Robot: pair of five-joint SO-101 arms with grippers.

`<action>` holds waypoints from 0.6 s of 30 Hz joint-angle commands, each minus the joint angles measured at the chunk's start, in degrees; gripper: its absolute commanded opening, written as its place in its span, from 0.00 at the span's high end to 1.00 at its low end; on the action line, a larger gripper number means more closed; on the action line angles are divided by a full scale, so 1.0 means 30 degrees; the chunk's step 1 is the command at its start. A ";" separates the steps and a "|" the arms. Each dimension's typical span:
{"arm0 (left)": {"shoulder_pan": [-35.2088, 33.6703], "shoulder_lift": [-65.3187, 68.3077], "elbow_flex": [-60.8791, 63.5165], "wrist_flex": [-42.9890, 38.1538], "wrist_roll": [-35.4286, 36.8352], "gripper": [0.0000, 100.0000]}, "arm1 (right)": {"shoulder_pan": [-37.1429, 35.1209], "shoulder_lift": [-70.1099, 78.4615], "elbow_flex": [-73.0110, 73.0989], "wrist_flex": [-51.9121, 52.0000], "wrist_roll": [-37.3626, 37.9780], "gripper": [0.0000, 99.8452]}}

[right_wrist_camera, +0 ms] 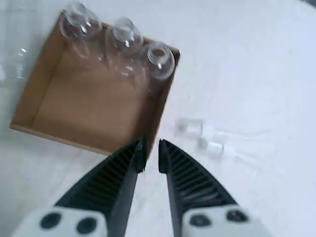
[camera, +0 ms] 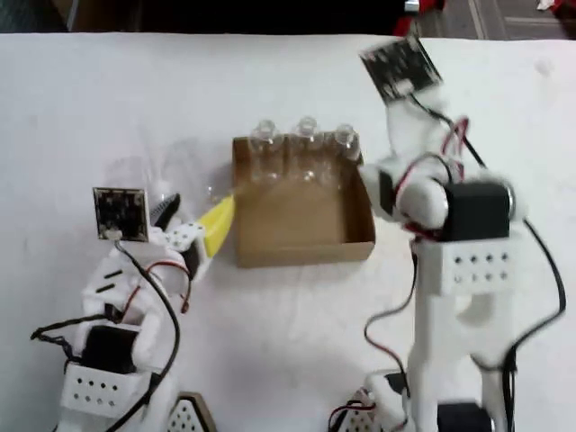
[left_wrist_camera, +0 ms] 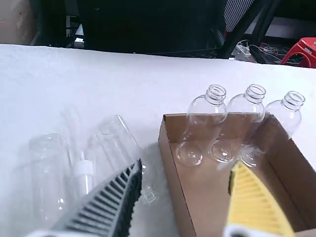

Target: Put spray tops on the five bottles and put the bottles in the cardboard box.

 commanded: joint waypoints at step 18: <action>-0.1187 0.4410 -0.7941 0.5919 -0.7326 0.79 | 0.2154 -0.6344 2.0923 -1.6689 -0.4689 0.98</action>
